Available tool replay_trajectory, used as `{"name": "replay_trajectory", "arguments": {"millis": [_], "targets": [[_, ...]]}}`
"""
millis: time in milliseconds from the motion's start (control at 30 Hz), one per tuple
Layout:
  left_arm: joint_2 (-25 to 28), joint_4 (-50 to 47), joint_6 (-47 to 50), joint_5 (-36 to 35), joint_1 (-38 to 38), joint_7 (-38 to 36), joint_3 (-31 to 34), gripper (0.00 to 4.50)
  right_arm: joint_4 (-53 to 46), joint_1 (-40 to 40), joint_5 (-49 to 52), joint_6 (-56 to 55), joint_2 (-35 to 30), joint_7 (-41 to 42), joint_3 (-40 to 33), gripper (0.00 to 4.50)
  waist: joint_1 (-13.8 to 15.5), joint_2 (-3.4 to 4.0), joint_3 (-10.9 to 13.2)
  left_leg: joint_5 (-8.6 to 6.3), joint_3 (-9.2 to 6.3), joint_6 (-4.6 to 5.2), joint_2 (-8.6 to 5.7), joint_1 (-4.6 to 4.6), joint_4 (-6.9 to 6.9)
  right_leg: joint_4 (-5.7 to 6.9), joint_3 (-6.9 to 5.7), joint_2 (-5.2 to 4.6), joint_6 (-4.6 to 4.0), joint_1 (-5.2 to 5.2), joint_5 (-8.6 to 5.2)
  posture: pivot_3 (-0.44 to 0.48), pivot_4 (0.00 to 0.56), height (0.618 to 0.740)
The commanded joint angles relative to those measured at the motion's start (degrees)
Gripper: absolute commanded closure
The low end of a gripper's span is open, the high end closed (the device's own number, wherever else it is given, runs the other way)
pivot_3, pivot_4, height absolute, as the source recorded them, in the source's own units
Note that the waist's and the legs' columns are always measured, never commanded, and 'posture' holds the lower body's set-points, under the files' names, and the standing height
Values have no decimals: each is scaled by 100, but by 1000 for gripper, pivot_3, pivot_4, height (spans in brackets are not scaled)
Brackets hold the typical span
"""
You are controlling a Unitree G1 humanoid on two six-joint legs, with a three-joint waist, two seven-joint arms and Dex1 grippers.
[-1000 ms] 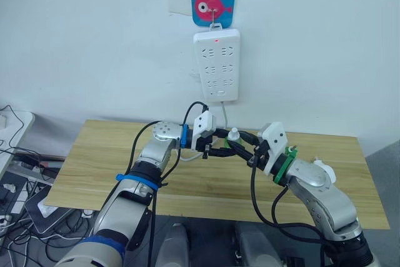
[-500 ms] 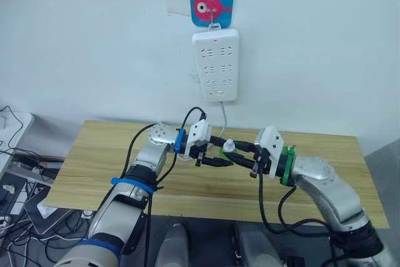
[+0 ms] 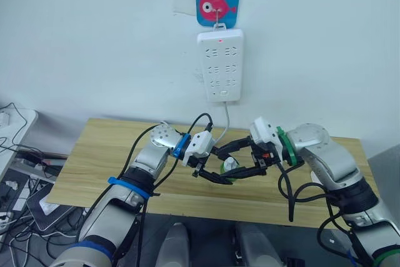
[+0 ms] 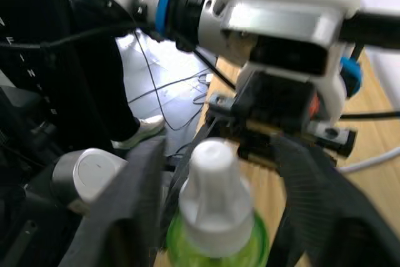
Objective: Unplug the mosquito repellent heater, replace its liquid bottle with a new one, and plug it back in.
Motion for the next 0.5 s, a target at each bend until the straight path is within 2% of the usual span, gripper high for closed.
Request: {"name": "replay_trajectory", "arguments": {"millis": [33,67,167,267,400,500], "targets": [[-54,-35,19,-1,16,260,296,2237,-631,441,176,166,-234,-329,-406,321,19,1,-1,0,0,0,0,0,-1,-1,0,0,0,0,0,-2,164,740],[-91,-58,41,13,56,378,347,2237,-863,580,266,340,-209,-604,-549,38,25,1,-1,0,1,0,0,0,-1,-1,0,0,0,0,0,-4,164,740],[-190,-159,249,19,163,755,510,2237,-1607,1010,368,817,17,-1646,-906,38,2,7,-8,0,4,0,3,1,-1,4,5,1,0,-2,0,-15,164,740],[-244,-191,384,43,182,1047,621,2237,-2084,1340,180,1010,259,-2417,-918,38,-43,6,-16,1,3,-2,3,4,1,15,7,3,0,-2,0,-25,168,740],[-331,-200,492,91,155,1364,711,2237,-2168,1548,-390,912,842,-3524,-605,38,-92,8,-23,1,3,0,3,8,-1,21,7,5,0,-2,-1,-32,170,740],[-347,-244,540,112,173,1405,716,2237,-2055,1501,-720,819,1052,-3843,-368,38,-92,10,-24,2,4,-2,2,9,-2,23,8,5,-2,-2,-2,-34,169,740]]}}
